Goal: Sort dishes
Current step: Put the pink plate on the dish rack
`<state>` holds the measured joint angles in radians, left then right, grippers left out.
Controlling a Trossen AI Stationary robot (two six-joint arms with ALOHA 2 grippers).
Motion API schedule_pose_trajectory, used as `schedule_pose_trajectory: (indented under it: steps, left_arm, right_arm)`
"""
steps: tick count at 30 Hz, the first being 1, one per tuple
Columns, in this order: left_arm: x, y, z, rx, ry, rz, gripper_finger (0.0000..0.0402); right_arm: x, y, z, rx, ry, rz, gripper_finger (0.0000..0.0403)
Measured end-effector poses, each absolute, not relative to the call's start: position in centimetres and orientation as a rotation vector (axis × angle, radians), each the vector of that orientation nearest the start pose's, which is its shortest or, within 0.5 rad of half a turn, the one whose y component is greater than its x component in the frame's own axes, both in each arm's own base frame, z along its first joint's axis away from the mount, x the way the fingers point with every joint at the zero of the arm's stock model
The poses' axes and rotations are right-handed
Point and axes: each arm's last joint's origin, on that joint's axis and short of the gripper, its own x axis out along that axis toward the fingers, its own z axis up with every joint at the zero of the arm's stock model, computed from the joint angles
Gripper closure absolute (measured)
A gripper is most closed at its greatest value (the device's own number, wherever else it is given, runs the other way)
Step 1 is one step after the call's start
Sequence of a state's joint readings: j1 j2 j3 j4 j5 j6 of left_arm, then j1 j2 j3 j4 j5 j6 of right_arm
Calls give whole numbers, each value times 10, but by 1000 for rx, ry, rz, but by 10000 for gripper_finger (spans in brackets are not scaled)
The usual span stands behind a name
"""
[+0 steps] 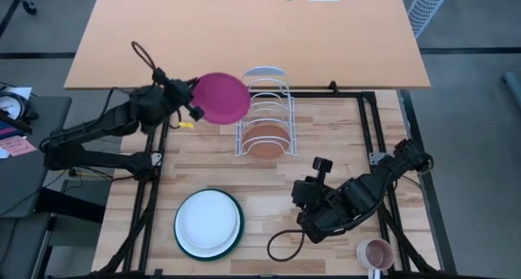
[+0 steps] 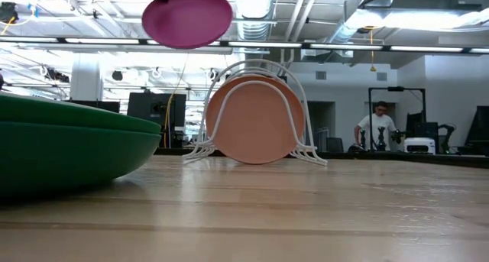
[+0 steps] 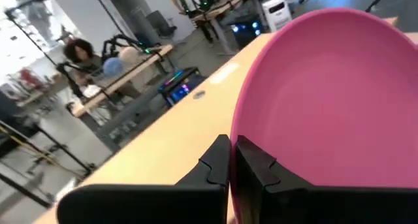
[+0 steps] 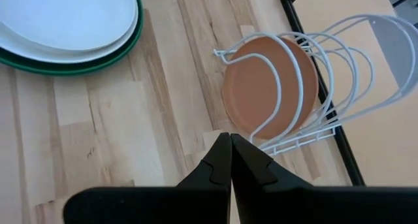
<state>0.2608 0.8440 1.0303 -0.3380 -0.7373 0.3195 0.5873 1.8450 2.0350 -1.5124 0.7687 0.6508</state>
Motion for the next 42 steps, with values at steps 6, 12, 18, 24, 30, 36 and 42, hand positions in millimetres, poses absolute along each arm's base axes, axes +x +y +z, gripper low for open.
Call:
schedule_pose_trajectory:
  steps: [6,12,18,24,30,36,42]
  left_arm:
    - [137,45,364,284,205,903,401]
    - [120,38,366,272,82,891,401]
    - [112,35,367,265,60,876,401]
    - [113,33,367,254,48,817,401]
    - [119,24,375,199,-107,413,401]
    - [118,8,394,104,-355,-132,401]
    - [114,-3,412,142,-540,-565,401]
  right_arm:
    - [297,173,377,-235,898,-461,395]
    - [297,173,377,-238,899,-460,395]
    - [297,172,377,-247,891,-468,395]
    - [299,169,377,-247,888,-483,395]
    - [301,167,377,-244,888,-493,395]
    - [302,168,375,-249,894,-494,395]
    - [304,166,375,-251,892,-492,395]
